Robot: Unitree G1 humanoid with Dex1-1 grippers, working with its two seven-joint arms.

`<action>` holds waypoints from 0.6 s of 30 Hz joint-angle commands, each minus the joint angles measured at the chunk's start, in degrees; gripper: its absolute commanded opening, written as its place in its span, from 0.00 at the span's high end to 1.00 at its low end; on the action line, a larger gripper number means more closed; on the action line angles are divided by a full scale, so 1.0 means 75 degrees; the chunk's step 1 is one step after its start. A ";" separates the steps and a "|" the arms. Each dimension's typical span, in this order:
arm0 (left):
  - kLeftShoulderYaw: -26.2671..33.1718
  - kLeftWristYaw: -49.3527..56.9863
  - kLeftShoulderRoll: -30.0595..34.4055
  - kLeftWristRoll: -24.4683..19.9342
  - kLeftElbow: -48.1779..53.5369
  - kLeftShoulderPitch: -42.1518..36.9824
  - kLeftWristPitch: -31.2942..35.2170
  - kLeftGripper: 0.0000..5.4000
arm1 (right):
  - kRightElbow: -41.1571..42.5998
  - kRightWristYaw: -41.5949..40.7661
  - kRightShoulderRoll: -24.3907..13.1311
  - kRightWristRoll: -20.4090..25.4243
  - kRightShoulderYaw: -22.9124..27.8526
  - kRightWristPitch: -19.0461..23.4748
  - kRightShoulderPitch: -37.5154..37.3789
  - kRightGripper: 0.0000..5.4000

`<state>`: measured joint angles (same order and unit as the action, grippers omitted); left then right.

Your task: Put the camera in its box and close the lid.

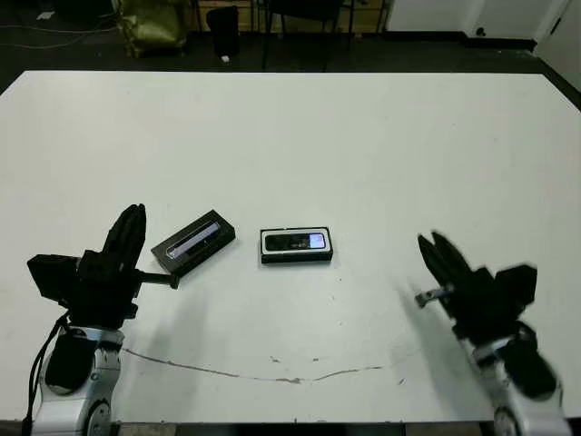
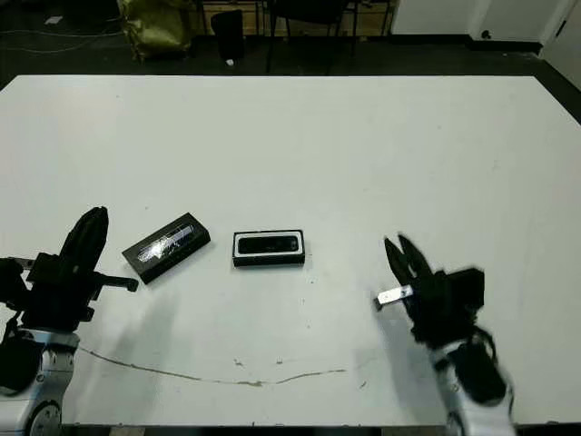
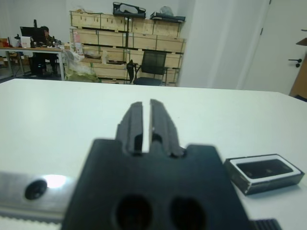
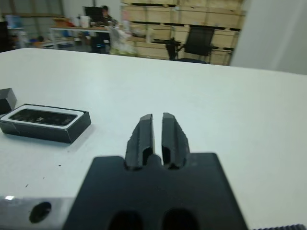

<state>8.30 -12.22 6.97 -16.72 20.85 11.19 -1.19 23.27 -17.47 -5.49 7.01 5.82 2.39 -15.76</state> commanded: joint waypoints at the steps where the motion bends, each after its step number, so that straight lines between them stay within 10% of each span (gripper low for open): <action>1: 0.0031 -0.0102 0.0188 -0.0004 -0.0111 0.0040 0.0243 1.00 | 0.0084 0.0236 0.0036 -0.0158 -0.0211 -0.0112 -0.0147 1.00; 10: 0.0044 -0.0626 0.1075 -0.0156 0.0507 -0.0105 0.1341 0.98 | -0.0030 0.0516 -0.0020 -0.0197 -0.0479 -0.0087 -0.0051 1.00; 18: -0.0044 -0.2727 0.3421 -0.0325 0.0508 -0.0871 0.2582 0.67 | -0.0017 0.0577 -0.0061 -0.0088 -0.0525 -0.0003 -0.0024 1.00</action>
<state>8.64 -30.35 30.34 -19.05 26.48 5.25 16.63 24.05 -13.15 -5.29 6.06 1.78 1.96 -15.90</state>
